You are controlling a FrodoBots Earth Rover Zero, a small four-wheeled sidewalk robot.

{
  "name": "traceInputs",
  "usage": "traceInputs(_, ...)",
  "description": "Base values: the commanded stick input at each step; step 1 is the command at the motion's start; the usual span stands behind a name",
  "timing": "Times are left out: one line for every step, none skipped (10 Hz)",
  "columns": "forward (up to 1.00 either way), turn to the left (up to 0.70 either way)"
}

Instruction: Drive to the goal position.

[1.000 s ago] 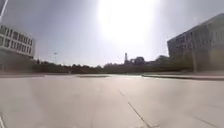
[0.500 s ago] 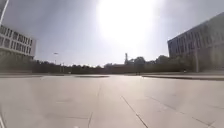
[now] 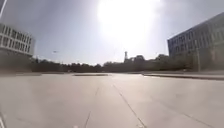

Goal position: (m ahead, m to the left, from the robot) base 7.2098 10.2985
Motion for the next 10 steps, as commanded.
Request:
traceInputs(0.70,0.00)
traceInputs(0.70,0.00)
traceInputs(0.70,0.00)
traceInputs(0.70,0.00)
traceInputs(0.70,0.00)
traceInputs(0.70,0.00)
traceInputs(0.70,0.00)
traceInputs(0.70,0.00)
traceInputs(0.70,0.00)
traceInputs(0.70,0.00)
